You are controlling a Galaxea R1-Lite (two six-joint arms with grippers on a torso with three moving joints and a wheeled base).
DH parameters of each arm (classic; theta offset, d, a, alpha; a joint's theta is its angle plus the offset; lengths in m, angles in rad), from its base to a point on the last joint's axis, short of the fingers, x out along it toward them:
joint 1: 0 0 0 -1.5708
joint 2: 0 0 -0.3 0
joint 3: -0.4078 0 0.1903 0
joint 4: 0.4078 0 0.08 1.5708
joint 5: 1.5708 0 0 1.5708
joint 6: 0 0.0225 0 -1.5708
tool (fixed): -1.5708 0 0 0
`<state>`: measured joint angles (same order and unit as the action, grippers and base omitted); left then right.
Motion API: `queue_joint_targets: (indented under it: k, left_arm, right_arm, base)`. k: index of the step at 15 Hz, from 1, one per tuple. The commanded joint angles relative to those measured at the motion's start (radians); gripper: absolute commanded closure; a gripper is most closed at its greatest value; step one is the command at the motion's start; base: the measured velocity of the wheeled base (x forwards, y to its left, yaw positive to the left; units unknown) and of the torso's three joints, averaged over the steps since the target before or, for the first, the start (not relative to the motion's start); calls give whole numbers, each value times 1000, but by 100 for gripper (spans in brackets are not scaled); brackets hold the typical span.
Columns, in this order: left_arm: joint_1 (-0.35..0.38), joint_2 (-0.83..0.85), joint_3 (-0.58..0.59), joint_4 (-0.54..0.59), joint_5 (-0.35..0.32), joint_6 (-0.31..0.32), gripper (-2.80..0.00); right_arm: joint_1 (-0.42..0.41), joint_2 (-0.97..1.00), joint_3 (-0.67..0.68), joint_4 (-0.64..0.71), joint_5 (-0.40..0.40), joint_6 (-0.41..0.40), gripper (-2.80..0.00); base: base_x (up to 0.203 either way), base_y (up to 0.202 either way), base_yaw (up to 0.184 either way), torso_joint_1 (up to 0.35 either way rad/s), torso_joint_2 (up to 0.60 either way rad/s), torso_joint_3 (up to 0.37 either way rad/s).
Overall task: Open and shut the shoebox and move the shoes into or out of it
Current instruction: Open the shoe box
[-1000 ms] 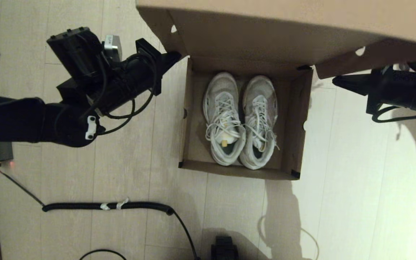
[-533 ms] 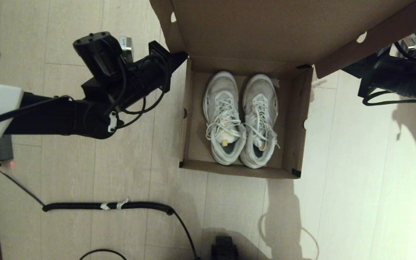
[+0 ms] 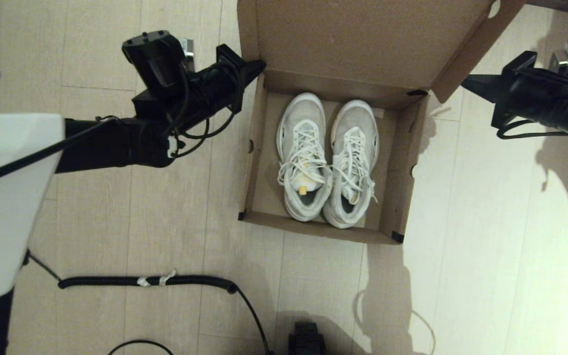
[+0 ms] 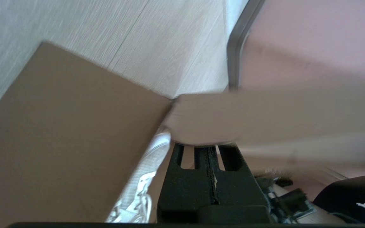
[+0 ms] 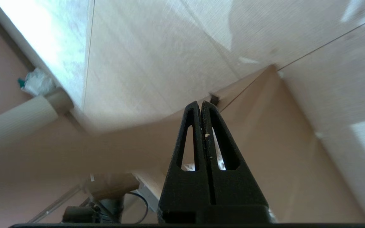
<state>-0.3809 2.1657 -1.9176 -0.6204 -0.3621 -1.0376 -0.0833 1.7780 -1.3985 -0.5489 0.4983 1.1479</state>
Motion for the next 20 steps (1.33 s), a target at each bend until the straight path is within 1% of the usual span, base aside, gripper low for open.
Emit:
queue_joint_targets:
  k: [1,3,4,5,6,8,9,10,11,12,13,14,15,16,17,18,20]
  left_arm:
    - [-5,33,-12,-6,1,-5,0]
    - [-6,27,-11,-7,30,-4,0]
    - [-4,19,-10,-6,32,-4,0]
    - [-1,5,0,-4,36,-4,0]
    - [5,-22,25,-3,38,-1,0]
    - [31,-99,118,-1,39,5,0]
    - [42,-135,181,1,37,17,0]
    - [54,-176,270,6,34,50,0]
    - [69,-219,376,12,27,106,0]
    - [82,-255,483,16,20,172,0]
    - [92,-291,600,18,14,243,0]
    - [96,-319,708,19,8,308,0]
    - [90,-340,793,20,4,358,0]
    - [70,-353,862,19,1,396,0]
    - [32,-353,903,19,-1,420,0]
    - [4,-331,923,16,-2,429,0]
    - [-39,-294,923,9,-1,434,0]
  right_arm:
    - [-18,-21,9,-3,3,5,0]
    - [-25,-44,22,-3,3,-4,0]
    - [-26,-47,35,-2,3,-31,0]
    - [-26,-52,63,-2,3,-76,0]
    - [-27,-57,106,-2,1,-146,0]
    - [-23,-74,212,-2,-28,-277,0]
    - [-19,-87,263,-2,-45,-310,0]
    - [-13,-100,317,-3,-61,-349,0]
    - [-5,-109,369,-3,-84,-410,0]
    - [7,-112,417,-4,-119,-486,0]
    - [28,-113,467,-4,-172,-572,0]
    - [66,-113,495,-5,-223,-613,0]
    - [101,-112,509,-11,-260,-622,0]
    - [121,-100,516,-26,-292,-627,0]
    - [130,-78,518,-41,-307,-631,0]
    - [137,-56,518,-65,-330,-635,0]
    - [141,-22,527,-101,-384,-645,0]
  base:
    - [0,0,0,0,0,0]
    - [0,0,0,0,0,0]
    - [0,0,0,0,0,0]
    - [0,0,0,0,0,0]
    - [0,0,0,0,0,0]
    - [0,0,0,0,0,0]
    - [0,0,0,0,0,0]
    - [0,0,0,0,0,0]
    - [0,0,0,0,0,0]
    - [0,0,0,0,0,0]
    - [0,0,0,0,0,0]
    - [0,0,0,0,0,0]
    - [0,0,0,0,0,0]
    - [0,0,0,0,0,0]
    - [0,0,0,0,0,0]
    - [0,0,0,0,0,0]
    - [0,0,0,0,0,0]
